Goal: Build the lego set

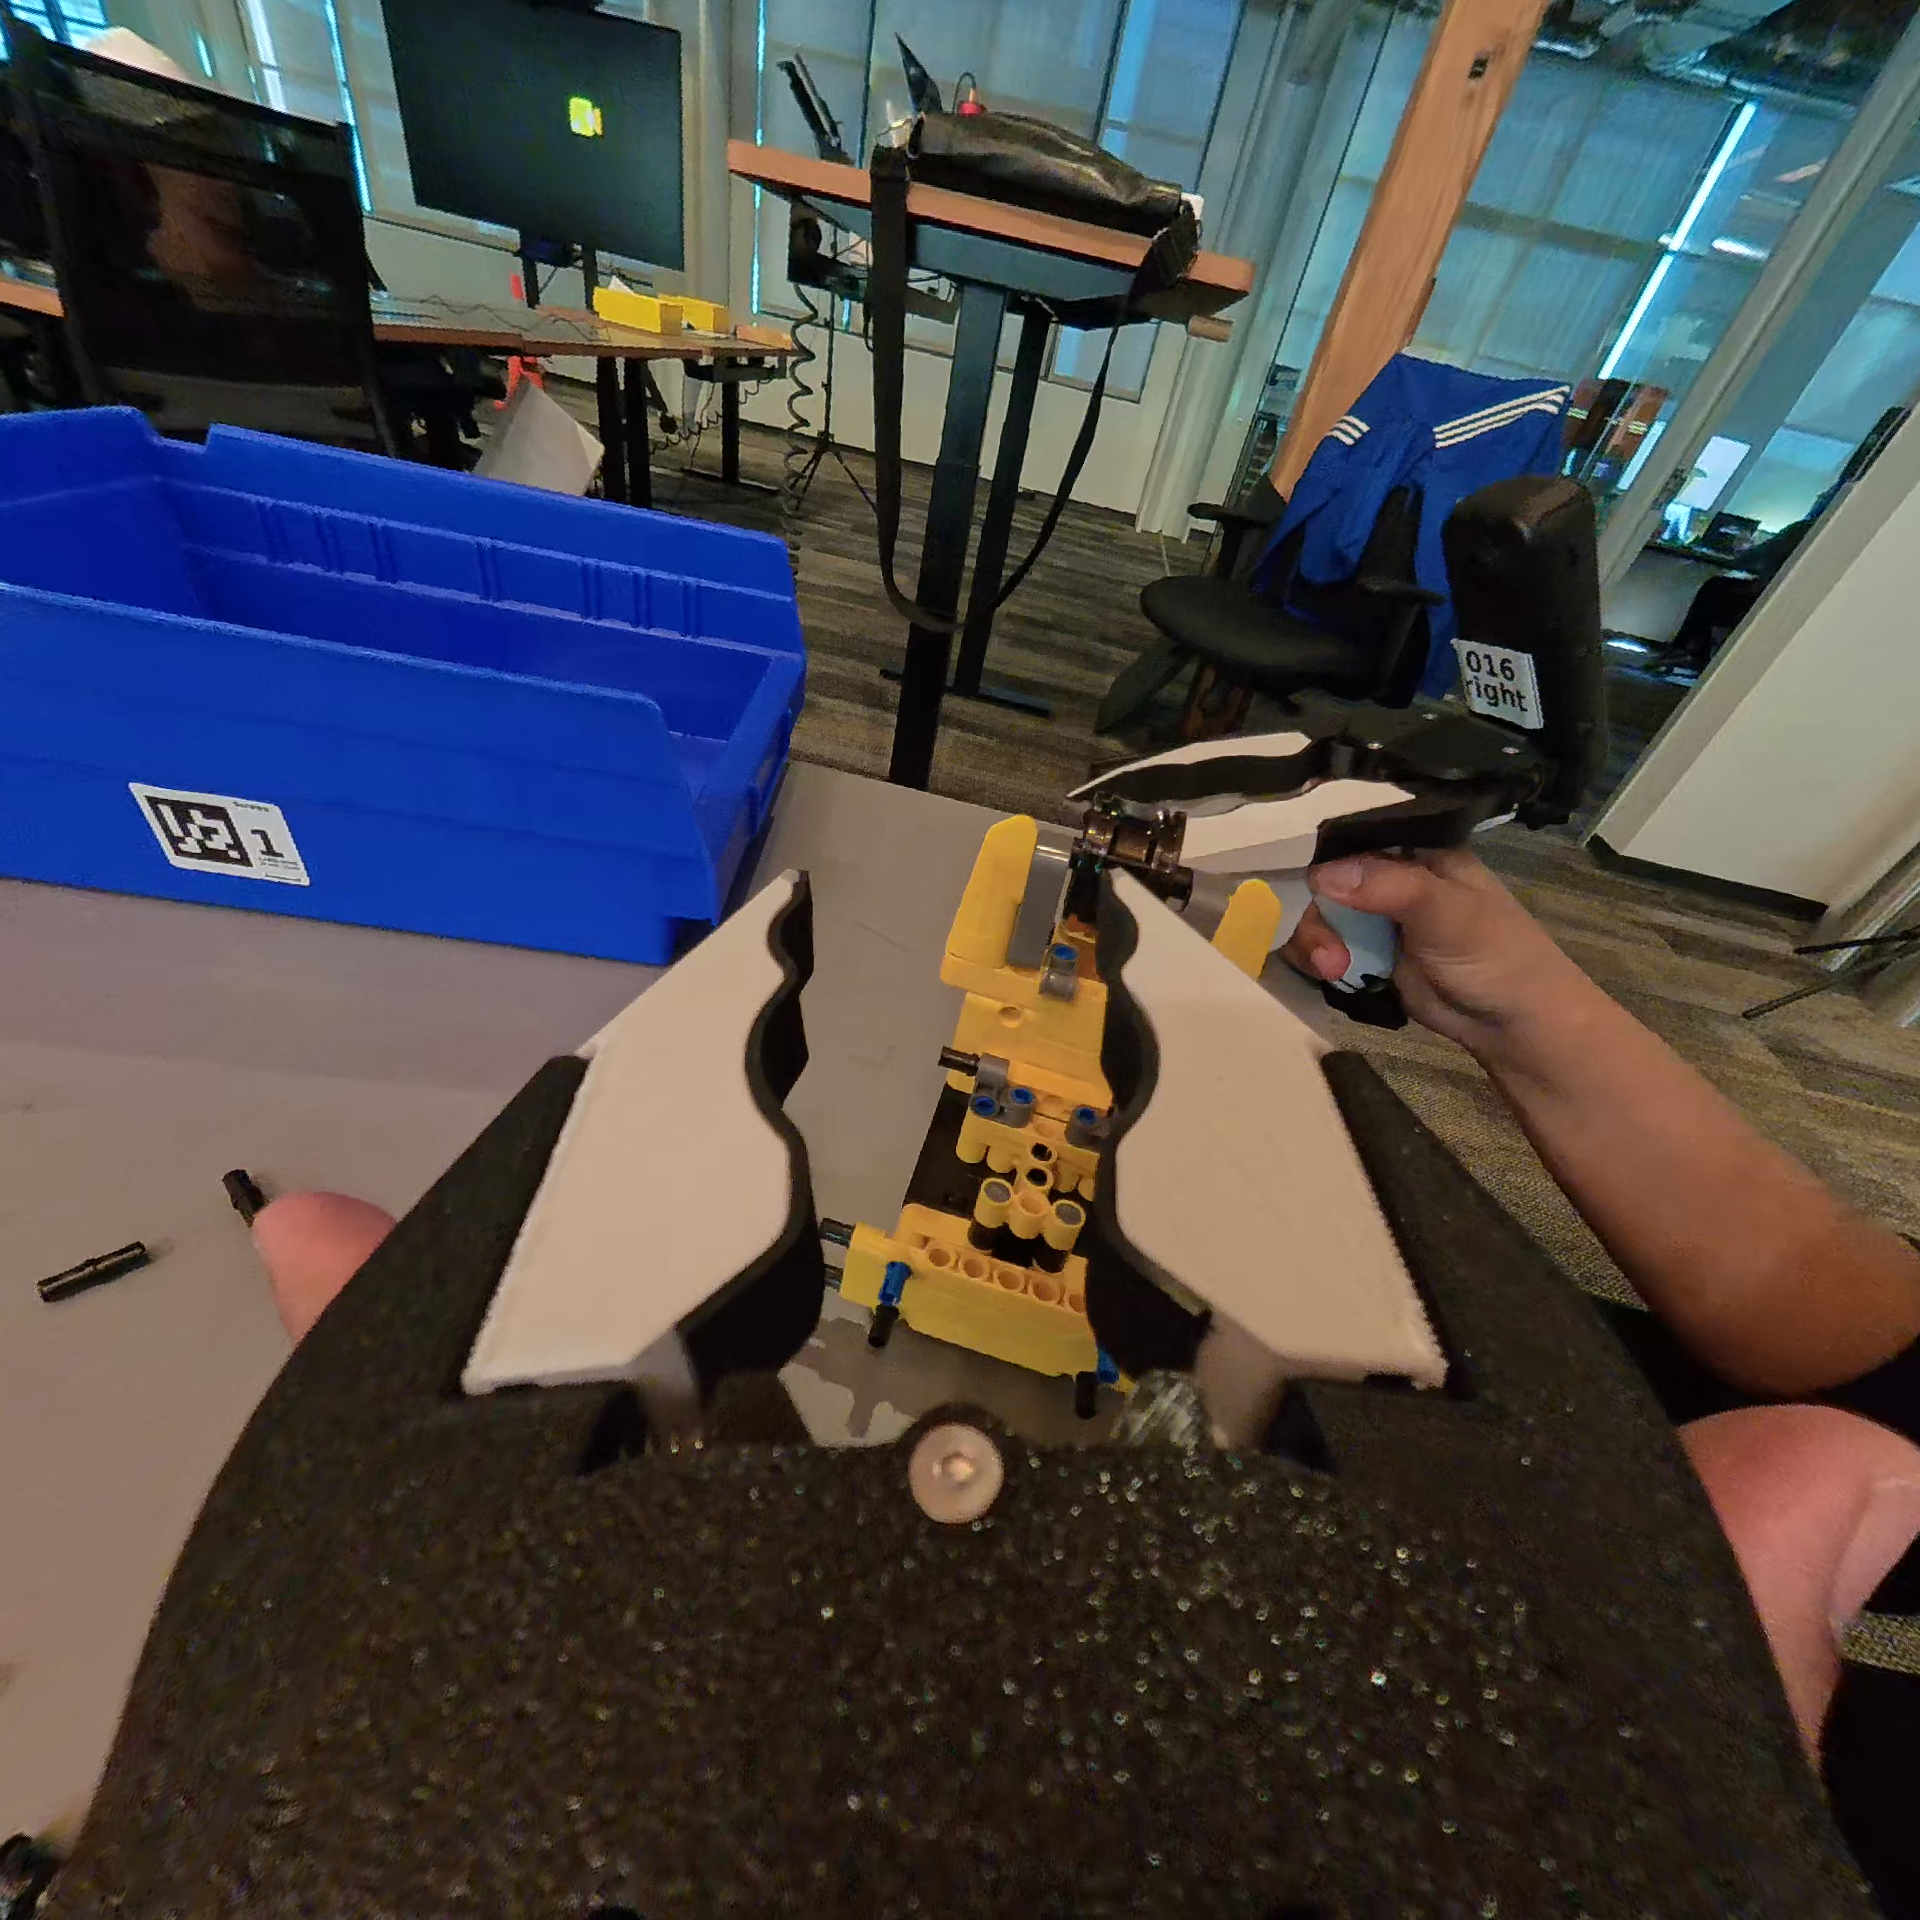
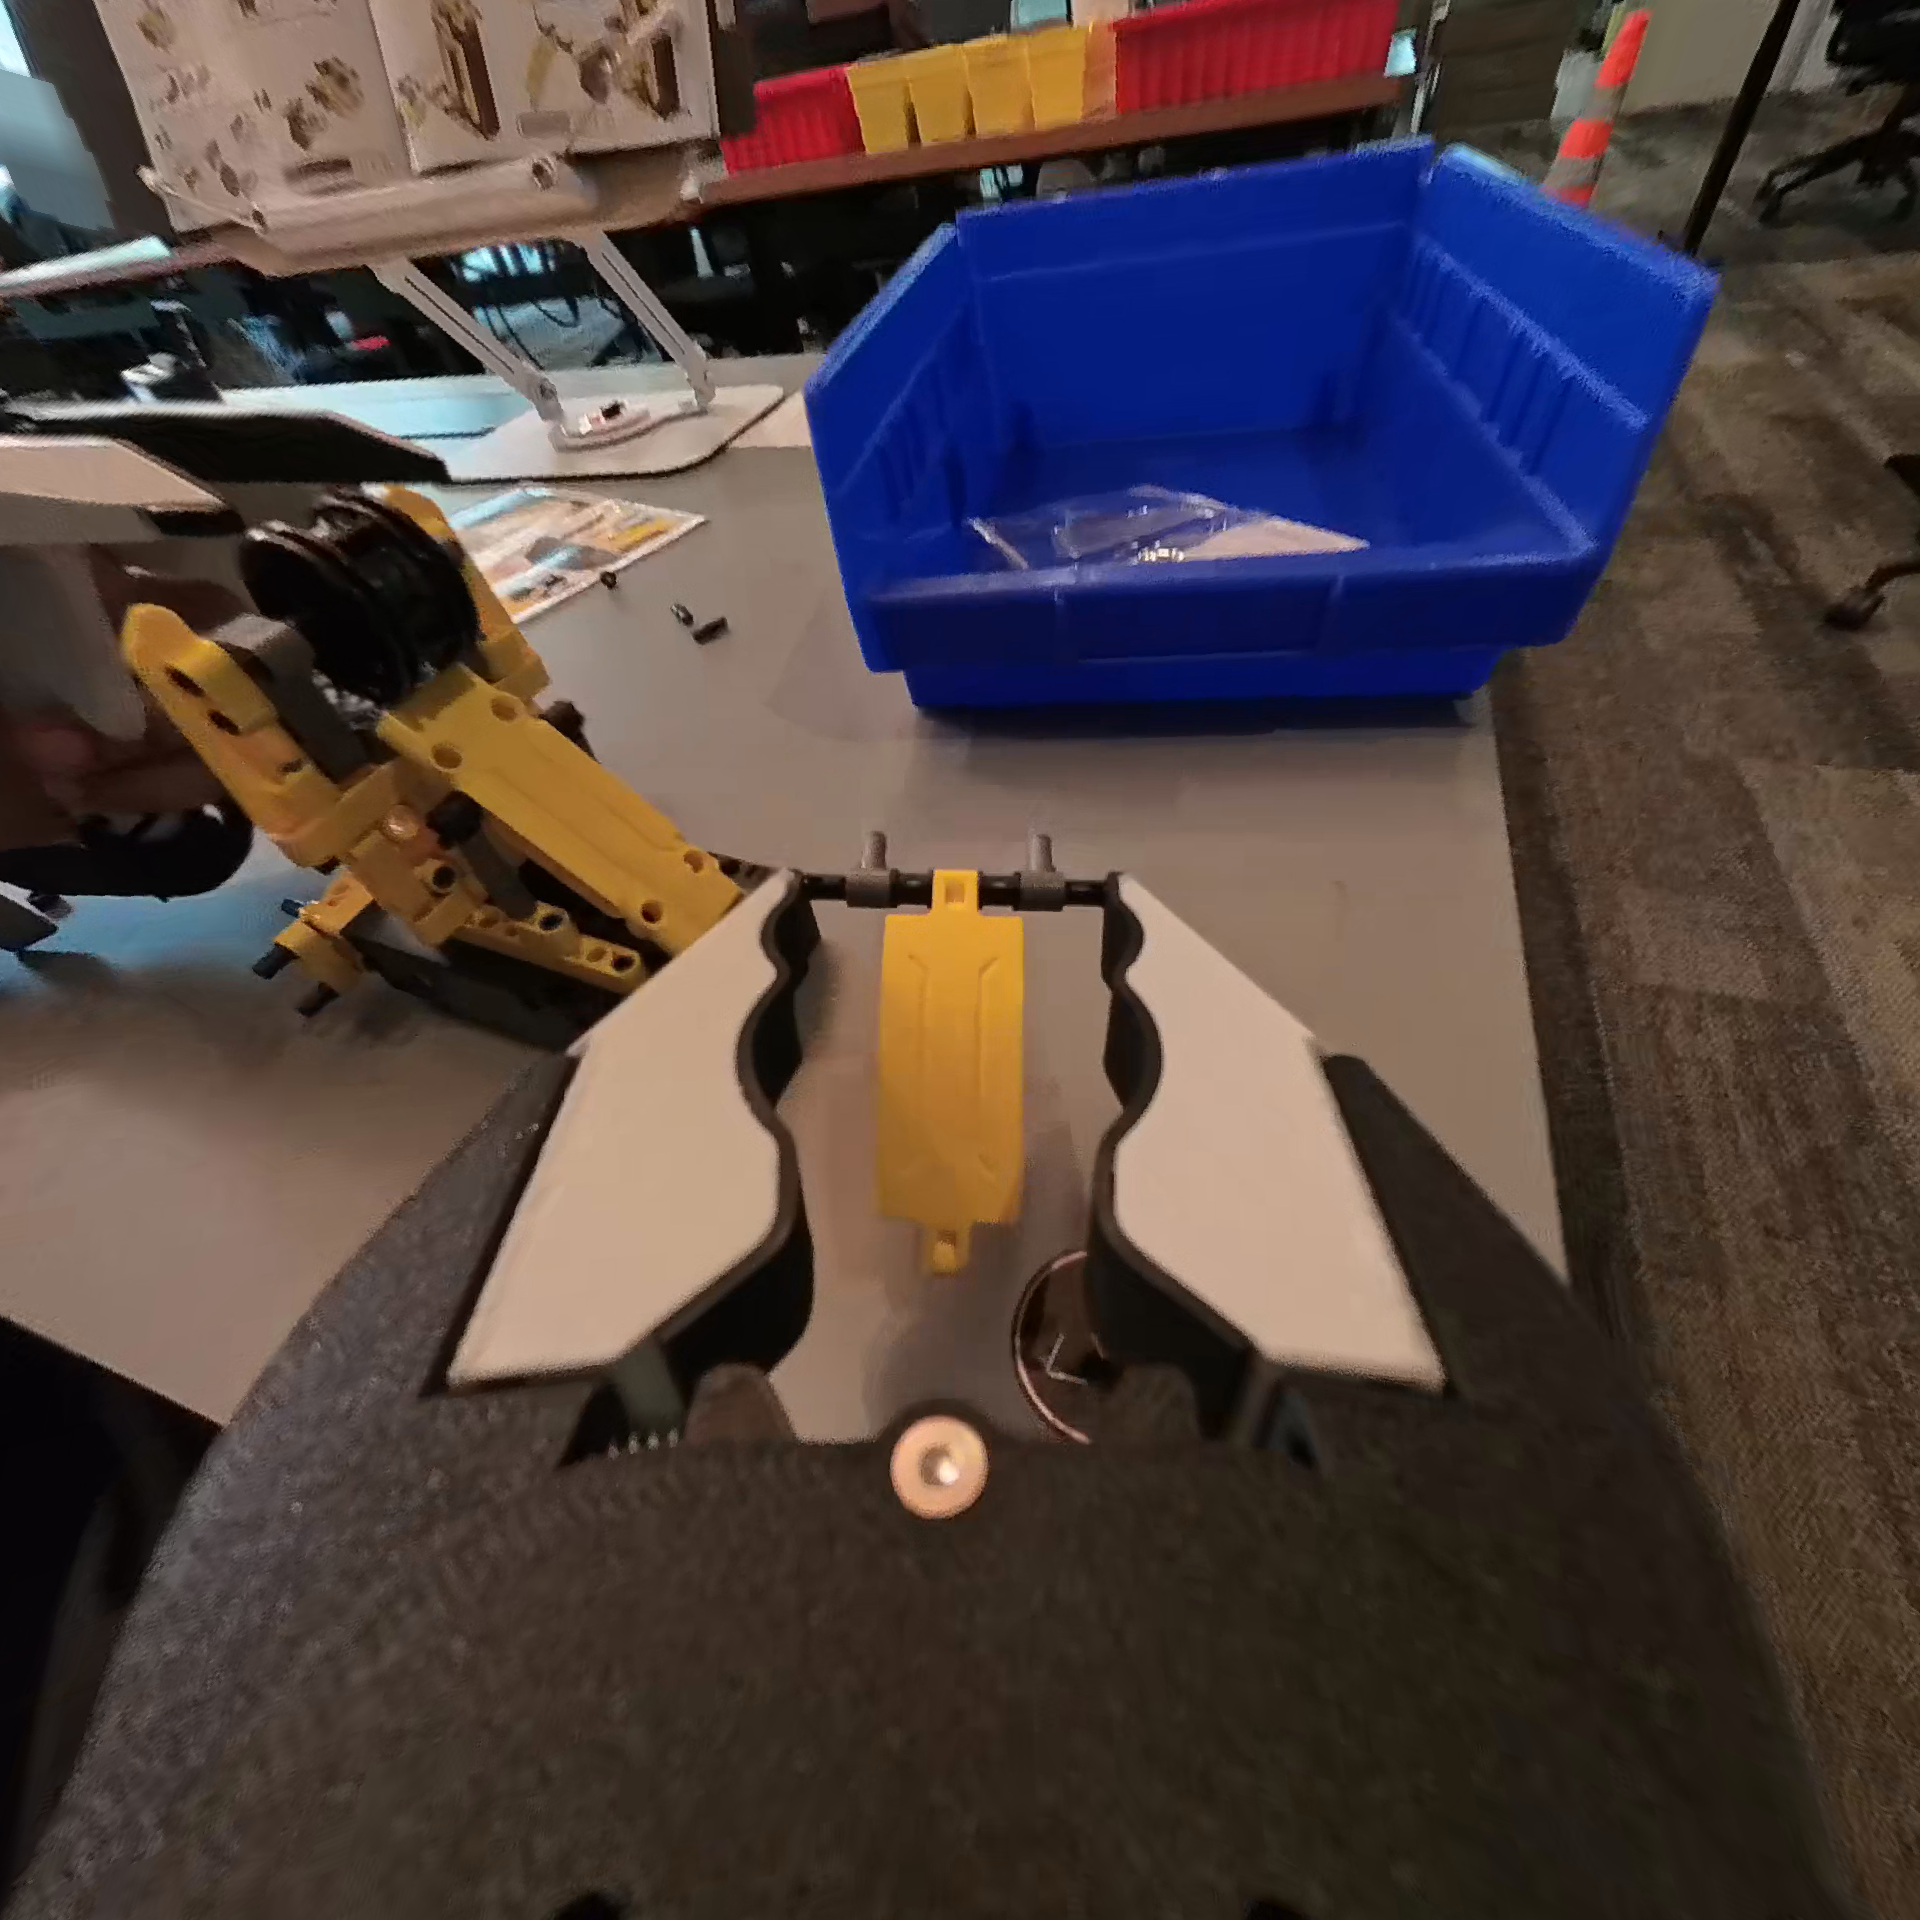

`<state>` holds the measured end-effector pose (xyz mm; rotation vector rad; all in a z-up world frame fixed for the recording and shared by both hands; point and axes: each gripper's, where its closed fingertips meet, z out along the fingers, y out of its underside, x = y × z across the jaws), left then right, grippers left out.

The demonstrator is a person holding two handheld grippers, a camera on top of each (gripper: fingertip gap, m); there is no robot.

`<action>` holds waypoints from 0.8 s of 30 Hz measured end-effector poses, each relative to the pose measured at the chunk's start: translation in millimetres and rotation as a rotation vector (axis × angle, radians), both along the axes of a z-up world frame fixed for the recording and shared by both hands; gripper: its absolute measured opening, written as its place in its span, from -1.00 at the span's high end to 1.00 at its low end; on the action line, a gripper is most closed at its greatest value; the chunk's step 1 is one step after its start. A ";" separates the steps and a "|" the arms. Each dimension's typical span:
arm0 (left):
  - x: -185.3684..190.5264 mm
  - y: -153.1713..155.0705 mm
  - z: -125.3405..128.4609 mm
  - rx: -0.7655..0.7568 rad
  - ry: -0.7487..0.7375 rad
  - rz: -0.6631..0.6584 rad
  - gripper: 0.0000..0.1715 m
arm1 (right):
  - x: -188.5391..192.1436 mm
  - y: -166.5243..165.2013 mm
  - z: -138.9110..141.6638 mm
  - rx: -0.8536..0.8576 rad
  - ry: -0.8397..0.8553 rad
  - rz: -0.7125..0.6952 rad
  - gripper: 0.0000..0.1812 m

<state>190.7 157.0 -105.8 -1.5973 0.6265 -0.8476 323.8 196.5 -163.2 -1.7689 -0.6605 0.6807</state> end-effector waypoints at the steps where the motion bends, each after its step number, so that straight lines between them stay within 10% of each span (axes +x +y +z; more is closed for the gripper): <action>1: -0.4 0.5 -0.4 0.000 0.002 0.003 0.37 | 0.3 0.7 -4.1 -0.013 -0.015 -0.004 0.38; 13: -3.1 3.3 -3.2 -0.003 0.015 0.020 0.37 | -6.2 1.5 -30.0 -0.009 -0.253 -0.023 0.37; 24: -3.8 4.3 -10.6 -0.030 0.027 -0.001 0.37 | -5.9 -4.2 -16.5 -0.006 -0.113 0.029 0.30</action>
